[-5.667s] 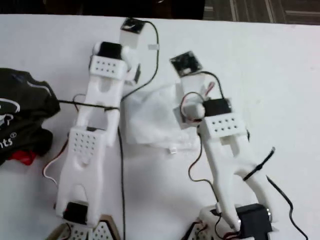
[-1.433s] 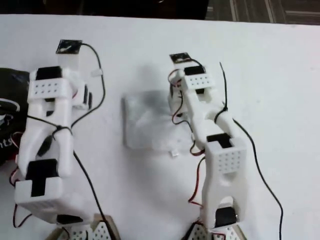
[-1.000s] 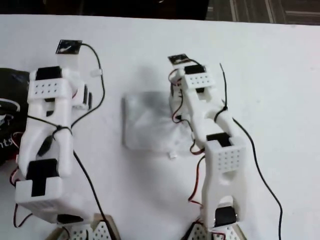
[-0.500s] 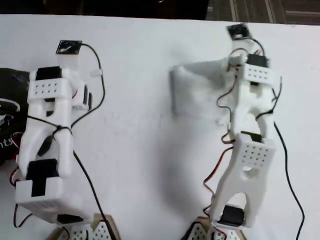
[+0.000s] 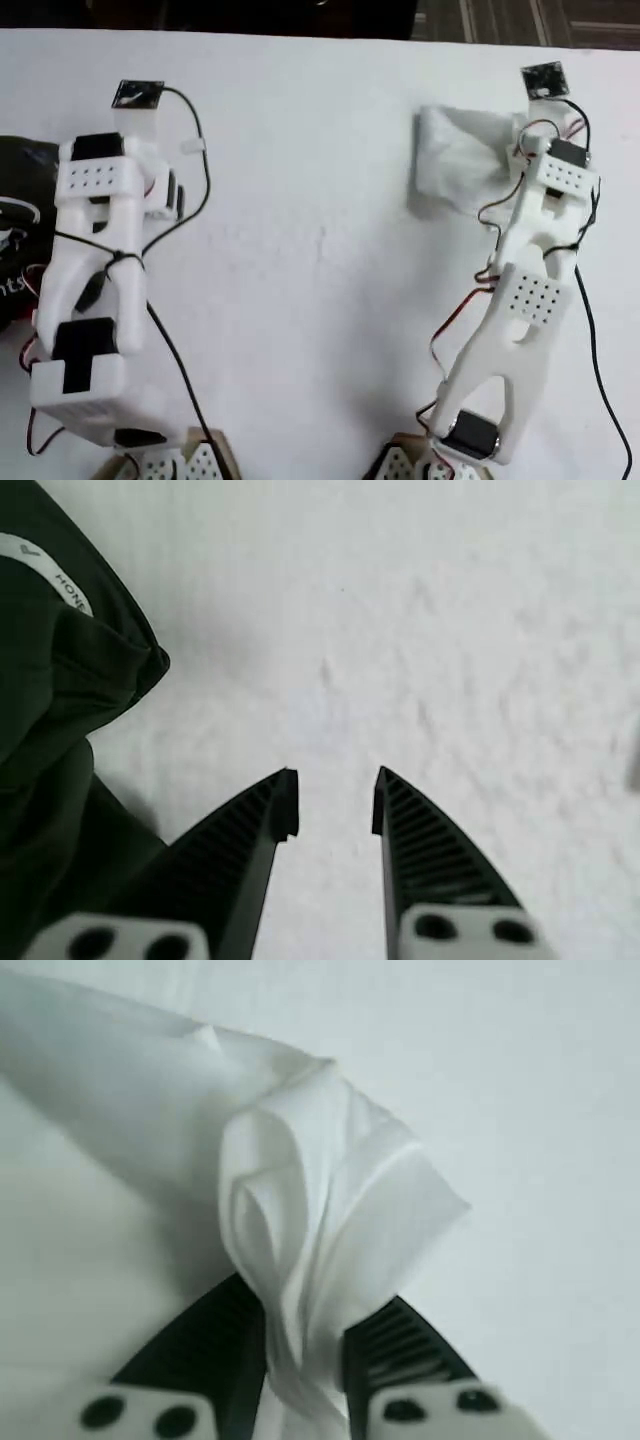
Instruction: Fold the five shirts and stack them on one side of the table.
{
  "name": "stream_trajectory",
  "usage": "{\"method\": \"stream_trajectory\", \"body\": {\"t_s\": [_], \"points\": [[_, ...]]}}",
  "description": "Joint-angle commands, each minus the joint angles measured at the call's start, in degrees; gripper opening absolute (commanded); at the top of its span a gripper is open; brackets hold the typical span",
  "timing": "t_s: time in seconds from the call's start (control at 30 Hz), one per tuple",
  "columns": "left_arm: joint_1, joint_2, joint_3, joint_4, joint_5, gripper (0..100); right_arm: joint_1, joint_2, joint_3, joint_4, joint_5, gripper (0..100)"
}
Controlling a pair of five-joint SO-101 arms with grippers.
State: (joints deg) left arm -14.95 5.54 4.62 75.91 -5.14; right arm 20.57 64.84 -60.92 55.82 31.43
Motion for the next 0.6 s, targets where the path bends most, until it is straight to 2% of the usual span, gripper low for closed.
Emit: {"method": "stream_trajectory", "body": {"t_s": [0.0, 0.2, 0.4, 0.57], "points": [[-0.4, -0.9, -2.2, 0.4, -0.4, 15, 0.8, 2.6, -9.4, 2.6, 0.5, 1.8], [-0.4, -1.0, -2.3, 0.4, -0.4, 15, -0.6, 5.6, -17.7, 6.0, 0.5, 2.9], [-0.4, -1.1, -2.3, 0.4, -0.4, 15, -0.9, 5.6, -23.1, 9.9, 0.2, 23.9], [-0.2, -1.2, -2.9, 1.0, -0.3, 15, -0.9, 5.7, -28.1, 11.1, 0.2, 21.1]]}}
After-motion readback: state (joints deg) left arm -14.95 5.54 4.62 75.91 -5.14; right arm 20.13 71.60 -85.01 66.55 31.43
